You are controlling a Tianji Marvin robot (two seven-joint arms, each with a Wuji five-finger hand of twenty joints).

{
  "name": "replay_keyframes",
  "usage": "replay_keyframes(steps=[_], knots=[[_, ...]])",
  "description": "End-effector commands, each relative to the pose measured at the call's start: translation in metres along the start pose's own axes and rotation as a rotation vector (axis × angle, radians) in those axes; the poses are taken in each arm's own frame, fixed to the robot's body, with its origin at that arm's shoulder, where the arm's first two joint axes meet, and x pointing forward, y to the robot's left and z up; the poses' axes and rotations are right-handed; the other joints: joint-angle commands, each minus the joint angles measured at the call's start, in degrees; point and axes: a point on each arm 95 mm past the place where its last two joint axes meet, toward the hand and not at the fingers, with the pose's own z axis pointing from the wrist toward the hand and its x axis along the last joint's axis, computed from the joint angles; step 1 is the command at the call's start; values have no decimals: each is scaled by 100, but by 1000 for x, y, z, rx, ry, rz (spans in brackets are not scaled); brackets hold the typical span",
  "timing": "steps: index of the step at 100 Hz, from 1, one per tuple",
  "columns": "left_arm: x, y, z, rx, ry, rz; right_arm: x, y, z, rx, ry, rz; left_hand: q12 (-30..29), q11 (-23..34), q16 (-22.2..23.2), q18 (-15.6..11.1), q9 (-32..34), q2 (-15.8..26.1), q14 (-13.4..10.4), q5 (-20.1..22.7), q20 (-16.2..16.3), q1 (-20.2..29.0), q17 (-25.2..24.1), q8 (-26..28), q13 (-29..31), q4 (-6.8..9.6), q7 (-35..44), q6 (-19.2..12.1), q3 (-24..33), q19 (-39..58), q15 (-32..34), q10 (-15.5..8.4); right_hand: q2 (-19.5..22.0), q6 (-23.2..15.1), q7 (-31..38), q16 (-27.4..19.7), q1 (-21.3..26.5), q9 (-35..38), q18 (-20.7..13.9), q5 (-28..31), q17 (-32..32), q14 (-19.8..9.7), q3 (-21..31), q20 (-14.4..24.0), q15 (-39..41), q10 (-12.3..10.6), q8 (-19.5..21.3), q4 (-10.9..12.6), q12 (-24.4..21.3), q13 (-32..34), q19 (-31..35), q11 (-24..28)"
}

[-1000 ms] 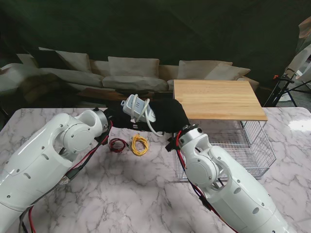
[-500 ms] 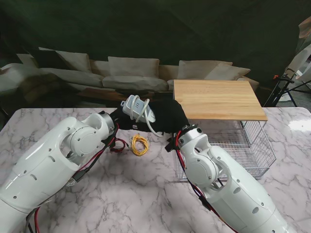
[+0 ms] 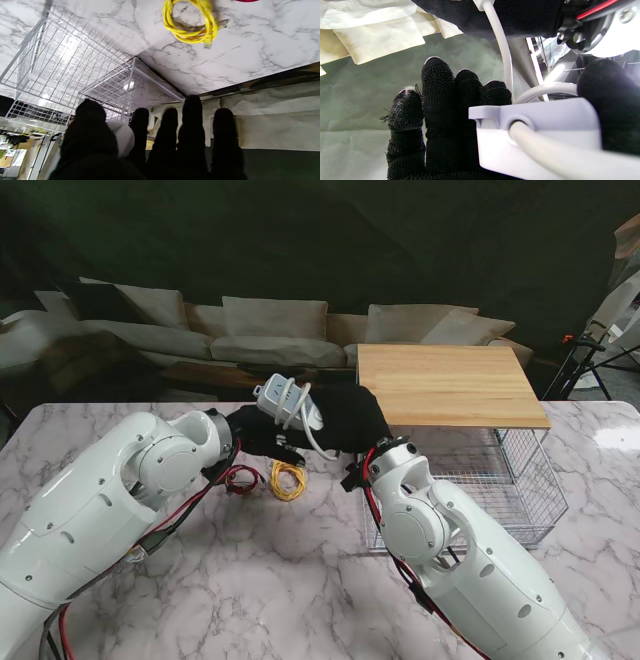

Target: Load the small electronics into the mesh drawer

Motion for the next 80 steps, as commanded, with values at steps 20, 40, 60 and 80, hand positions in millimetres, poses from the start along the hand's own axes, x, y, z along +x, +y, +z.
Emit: replay_keyframes(steps=[20, 40, 60, 80], knots=[[-3, 0, -6, -22, -47, -5, 3, 3, 3, -13, -6, 5, -1300, -901, -954, 184, -2595, -154, 840, -1556, -1058, -1615, -647, -1523, -1846, -37, -1393, 1155, 125, -1689, -633, 922, 1332, -288, 636, 72, 1033, 5, 123, 466, -60, -124, 2715, -10, -9, -566, 199, 83, 39, 4, -9, 418], [-13, 0, -15, -5, -106, -5, 0, 6, 3, -16, -18, 2, -1461, -918, -937, 367, -2624, -623, 972, -1559, -860, -1560, -399, -2591, -1771, -34, -1506, 1051, 157, -1440, -462, 857, 1337, -282, 634, 72, 1041, -6, 122, 458, -67, -123, 2715, -15, -12, -558, 197, 82, 37, -2, -19, 419], [-23, -2, -27, 6, -147, 1, -1, 7, 4, -25, -25, 0, -1318, -867, -738, 430, -2482, -812, 877, -1541, -599, -1343, -162, -2273, -1222, -22, -1337, 922, 170, -910, -245, 795, 1353, -274, 637, 70, 1035, -16, 123, 457, -64, -132, 2701, -20, -18, -569, 198, 82, 35, -7, -26, 424], [-38, 12, -37, 29, -215, -4, -5, 15, 4, -60, -40, 0, 20, -240, -232, 231, -1114, -562, 453, -1036, -265, -834, -7, -356, -759, 24, -698, 862, 191, -72, 110, 339, 1361, -281, 638, 68, 1027, -23, 116, 449, -67, -138, 2693, -26, -26, -582, 200, 85, 32, -20, -34, 429]])
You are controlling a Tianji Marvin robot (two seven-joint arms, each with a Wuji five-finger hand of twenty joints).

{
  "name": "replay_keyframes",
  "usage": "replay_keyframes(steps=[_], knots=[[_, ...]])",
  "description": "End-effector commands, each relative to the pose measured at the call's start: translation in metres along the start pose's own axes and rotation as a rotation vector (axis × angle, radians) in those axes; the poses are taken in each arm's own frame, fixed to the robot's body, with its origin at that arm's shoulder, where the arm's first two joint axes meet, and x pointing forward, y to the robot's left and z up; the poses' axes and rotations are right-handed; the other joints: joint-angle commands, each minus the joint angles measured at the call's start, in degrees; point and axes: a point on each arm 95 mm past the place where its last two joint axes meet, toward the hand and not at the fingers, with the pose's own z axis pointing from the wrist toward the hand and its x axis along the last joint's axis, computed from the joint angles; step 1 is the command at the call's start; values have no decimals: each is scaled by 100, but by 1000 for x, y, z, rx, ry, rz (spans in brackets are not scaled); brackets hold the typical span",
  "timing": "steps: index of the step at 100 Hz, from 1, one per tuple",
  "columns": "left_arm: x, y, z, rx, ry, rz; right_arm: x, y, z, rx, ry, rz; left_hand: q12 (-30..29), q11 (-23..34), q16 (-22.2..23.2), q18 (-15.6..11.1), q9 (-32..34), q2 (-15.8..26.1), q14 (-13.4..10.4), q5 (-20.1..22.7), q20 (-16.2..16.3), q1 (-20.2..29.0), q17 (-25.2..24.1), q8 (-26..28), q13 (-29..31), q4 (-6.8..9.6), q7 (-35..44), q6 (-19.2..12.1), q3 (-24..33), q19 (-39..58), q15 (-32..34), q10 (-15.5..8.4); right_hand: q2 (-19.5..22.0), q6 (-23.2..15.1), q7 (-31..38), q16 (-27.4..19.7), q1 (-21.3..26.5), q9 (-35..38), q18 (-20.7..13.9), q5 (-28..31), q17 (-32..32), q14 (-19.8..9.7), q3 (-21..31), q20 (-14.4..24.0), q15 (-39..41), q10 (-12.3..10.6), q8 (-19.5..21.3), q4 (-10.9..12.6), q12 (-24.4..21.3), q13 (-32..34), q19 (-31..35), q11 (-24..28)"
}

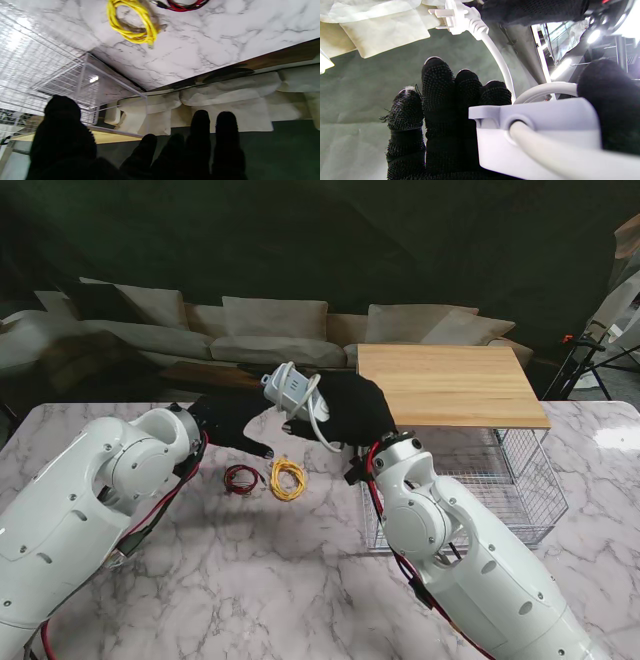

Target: Load the small electronics into the mesh drawer

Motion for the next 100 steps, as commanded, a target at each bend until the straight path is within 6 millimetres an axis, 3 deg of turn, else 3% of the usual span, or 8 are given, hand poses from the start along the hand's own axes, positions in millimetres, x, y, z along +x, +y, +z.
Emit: replay_keyframes(steps=[1, 13, 30, 61, 100], knots=[[-4, 13, -2, -17, -19, -37, 0, 8, 2, -27, -7, 0, 365, 215, 193, 54, 248, 153, -109, 169, 163, 211, -11, 252, 87, 30, 80, -14, 25, 293, 171, -115, 1360, -281, 638, 68, 1028, -21, 114, 451, -66, -139, 2693, -26, -26, -582, 201, 86, 32, -17, -23, 429], [-12, 26, -8, -11, -51, -58, -5, 20, -2, -51, -8, -29, 717, 368, 273, 71, 560, 414, -215, 591, 186, 425, -183, 388, 38, 53, 161, -202, 6, 280, 106, -246, 1362, -293, 640, 65, 1023, -33, 106, 434, -68, -154, 2686, -32, -35, -593, 203, 85, 29, -32, -32, 428], [-21, 38, -16, -32, -86, -66, -16, 42, -16, -77, -15, -89, 762, 372, 243, 101, 834, 506, -258, 916, 147, 563, -310, 421, 32, 65, 233, -362, 17, 134, 9, -356, 1363, -319, 640, 53, 1014, -47, 86, 425, -86, -164, 2685, -48, -62, -602, 188, 83, 14, -49, -62, 416], [-34, 51, -24, -61, -111, -49, -50, 75, -59, -101, -84, -192, 710, 273, 200, 149, 867, 676, -275, 902, 101, 602, -367, 394, 87, 68, 178, -416, 0, -90, -84, -391, 1338, -329, 636, 37, 1017, -49, 66, 413, -114, -177, 2677, -92, -125, -617, 145, 59, -2, -67, -130, 387], [-45, 66, -27, -105, -133, -39, -95, 88, -120, -91, -219, -309, 691, 254, 194, 161, 849, 769, -294, 899, 98, 630, -410, 387, 82, 69, 171, -422, -13, -219, -115, -393, 1304, -316, 637, 51, 1029, -46, 67, 418, -143, -154, 2702, -113, -146, -599, 101, 39, 1, -79, -161, 362]])
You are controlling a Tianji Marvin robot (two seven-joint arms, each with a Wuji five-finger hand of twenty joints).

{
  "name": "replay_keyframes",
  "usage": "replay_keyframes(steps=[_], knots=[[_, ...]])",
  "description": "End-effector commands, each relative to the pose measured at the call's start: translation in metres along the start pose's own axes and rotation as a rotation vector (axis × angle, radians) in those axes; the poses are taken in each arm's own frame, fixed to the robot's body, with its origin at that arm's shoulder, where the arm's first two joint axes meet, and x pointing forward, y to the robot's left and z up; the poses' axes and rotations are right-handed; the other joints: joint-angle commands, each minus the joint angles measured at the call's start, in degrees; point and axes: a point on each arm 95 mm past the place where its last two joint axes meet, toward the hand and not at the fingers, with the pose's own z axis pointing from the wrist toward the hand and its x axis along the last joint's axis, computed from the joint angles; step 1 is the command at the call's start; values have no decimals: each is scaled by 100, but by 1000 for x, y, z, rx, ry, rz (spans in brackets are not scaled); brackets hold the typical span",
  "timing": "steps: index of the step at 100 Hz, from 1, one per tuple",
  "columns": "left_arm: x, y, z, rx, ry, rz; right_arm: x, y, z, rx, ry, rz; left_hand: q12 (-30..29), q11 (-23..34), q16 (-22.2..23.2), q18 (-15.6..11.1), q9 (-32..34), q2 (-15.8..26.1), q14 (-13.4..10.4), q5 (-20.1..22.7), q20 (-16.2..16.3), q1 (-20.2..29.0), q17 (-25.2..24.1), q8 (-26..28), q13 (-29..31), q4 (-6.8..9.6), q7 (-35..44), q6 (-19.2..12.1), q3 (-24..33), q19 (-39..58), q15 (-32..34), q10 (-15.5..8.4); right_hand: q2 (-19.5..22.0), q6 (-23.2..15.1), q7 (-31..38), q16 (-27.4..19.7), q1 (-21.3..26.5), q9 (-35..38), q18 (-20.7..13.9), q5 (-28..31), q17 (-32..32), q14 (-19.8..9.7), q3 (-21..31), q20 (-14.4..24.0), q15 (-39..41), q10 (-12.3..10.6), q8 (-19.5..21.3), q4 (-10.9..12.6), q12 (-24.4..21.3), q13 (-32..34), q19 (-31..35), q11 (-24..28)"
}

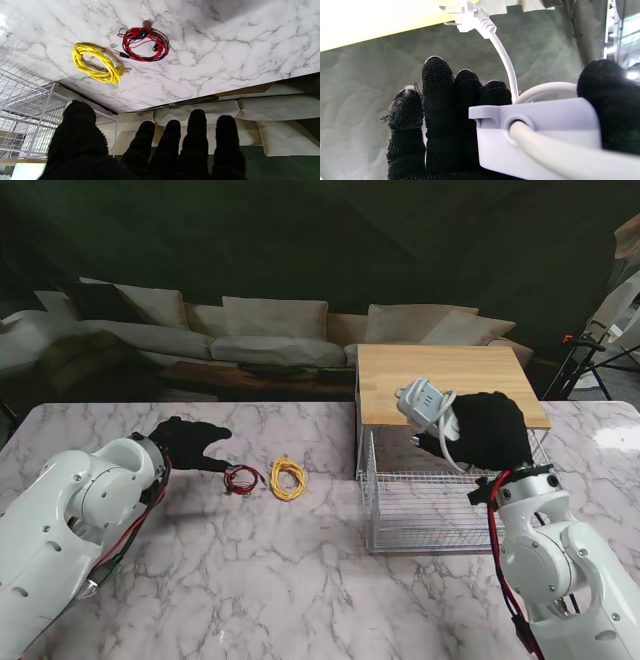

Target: Load the small electronics into the mesh drawer

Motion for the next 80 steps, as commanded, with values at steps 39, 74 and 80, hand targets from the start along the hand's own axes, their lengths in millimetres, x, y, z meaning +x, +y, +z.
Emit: replay_keyframes(steps=[39, 74, 80], knots=[[-9, 19, 5, -36, -37, -3, -59, -25, -43, 134, -114, -213, -64, -162, -32, 288, -81, 298, -58, 39, -141, 107, -276, 30, 57, 71, -44, -114, 4, -642, -176, -25, 1394, -412, 604, 74, 1005, -96, -57, 365, -209, -242, 2595, -55, -82, -690, 102, 19, 59, -179, -107, 312], [-16, 24, 4, -36, -83, 8, -78, -50, -49, 245, -167, -260, -102, -212, -2, 281, -151, 306, 26, 1, -118, 151, -272, 19, 53, 74, -63, -101, 4, -690, -156, -2, 1377, -394, 583, 93, 1034, -125, -55, 346, -268, -215, 2569, -53, -103, -675, 109, 36, 82, -217, -142, 298], [-16, 25, 4, -34, -82, 6, -77, -54, -48, 268, -162, -264, -104, -211, 1, 290, -146, 304, 21, 3, -113, 154, -271, 18, 64, 75, -62, -102, 4, -695, -152, 3, 1389, -398, 577, 94, 1024, -125, -60, 348, -266, -223, 2559, -50, -109, -683, 103, 32, 81, -221, -139, 292]])
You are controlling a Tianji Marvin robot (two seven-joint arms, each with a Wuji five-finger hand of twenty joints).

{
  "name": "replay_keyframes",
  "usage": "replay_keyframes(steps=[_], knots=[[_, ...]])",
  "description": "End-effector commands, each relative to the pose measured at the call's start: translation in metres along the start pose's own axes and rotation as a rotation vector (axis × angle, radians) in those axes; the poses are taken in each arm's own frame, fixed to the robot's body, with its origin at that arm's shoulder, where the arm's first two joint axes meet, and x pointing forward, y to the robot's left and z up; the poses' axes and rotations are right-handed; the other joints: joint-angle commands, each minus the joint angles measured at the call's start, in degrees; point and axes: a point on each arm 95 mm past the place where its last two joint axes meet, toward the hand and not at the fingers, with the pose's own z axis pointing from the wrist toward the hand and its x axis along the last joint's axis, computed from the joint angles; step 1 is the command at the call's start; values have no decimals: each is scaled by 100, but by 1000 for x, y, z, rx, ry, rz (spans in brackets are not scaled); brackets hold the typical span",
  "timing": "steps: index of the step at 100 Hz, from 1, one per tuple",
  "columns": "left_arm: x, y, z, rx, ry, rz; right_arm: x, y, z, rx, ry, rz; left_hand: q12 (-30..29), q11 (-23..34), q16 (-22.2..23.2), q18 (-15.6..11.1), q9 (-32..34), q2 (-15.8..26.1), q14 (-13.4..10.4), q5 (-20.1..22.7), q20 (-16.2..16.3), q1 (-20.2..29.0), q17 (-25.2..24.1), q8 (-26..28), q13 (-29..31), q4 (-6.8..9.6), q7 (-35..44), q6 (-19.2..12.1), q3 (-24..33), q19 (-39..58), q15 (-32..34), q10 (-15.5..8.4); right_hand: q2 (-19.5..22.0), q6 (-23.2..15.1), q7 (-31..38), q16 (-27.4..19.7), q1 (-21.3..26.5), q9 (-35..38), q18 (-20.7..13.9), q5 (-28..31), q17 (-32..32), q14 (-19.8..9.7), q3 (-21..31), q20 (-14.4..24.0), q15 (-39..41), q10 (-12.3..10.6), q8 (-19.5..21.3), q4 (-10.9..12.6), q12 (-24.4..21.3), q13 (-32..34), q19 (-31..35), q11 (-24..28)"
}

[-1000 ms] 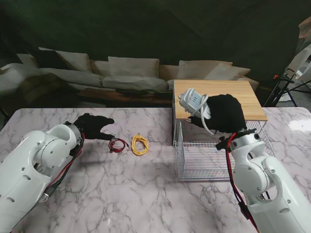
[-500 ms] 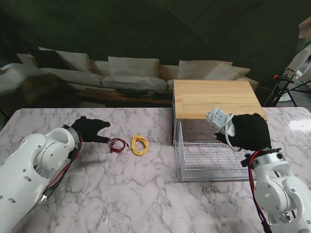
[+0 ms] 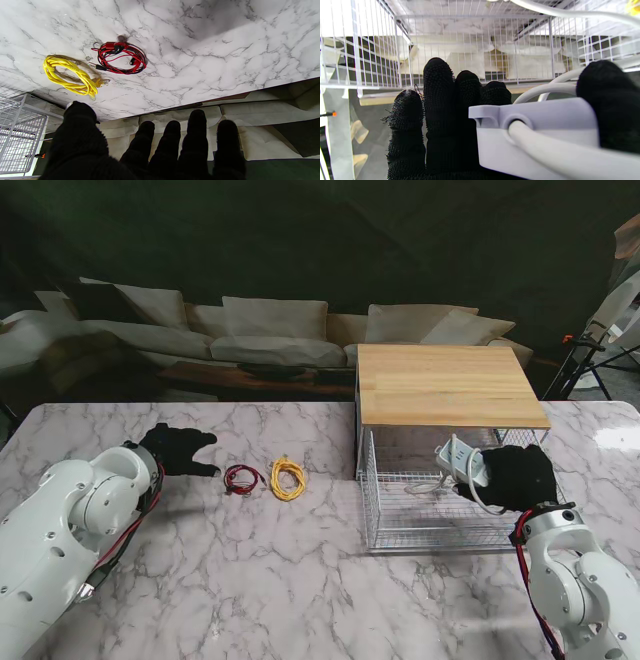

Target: Load the small electronics into the mesh drawer

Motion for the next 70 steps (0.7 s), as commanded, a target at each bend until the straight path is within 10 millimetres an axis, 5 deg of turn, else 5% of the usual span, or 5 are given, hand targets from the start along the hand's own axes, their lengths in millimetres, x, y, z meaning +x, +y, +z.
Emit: replay_keyframes(steps=[1, 70], knots=[[0, 4, 0, -17, 3, -3, 2, -5, 2, 25, 6, -6, -79, -132, 1, 275, -139, 241, 32, 5, -46, 148, -85, 19, 62, 75, -58, -87, 1, -137, -104, 6, 1343, -399, 577, 94, 1022, -44, -49, 419, -98, -219, 2557, -42, -30, -680, 103, 34, 79, -97, -18, 290], [-1, 5, 2, -16, 18, -8, 25, -26, 51, 257, 184, -188, -87, -126, 6, 290, -139, 270, 19, -2, -12, 128, -81, 13, 69, 74, -56, -102, -1, -182, -117, -13, 1518, -899, 265, 16, 928, -424, -388, 114, -344, -553, 2192, 39, -538, -935, -99, -65, 67, -607, -111, -88]])
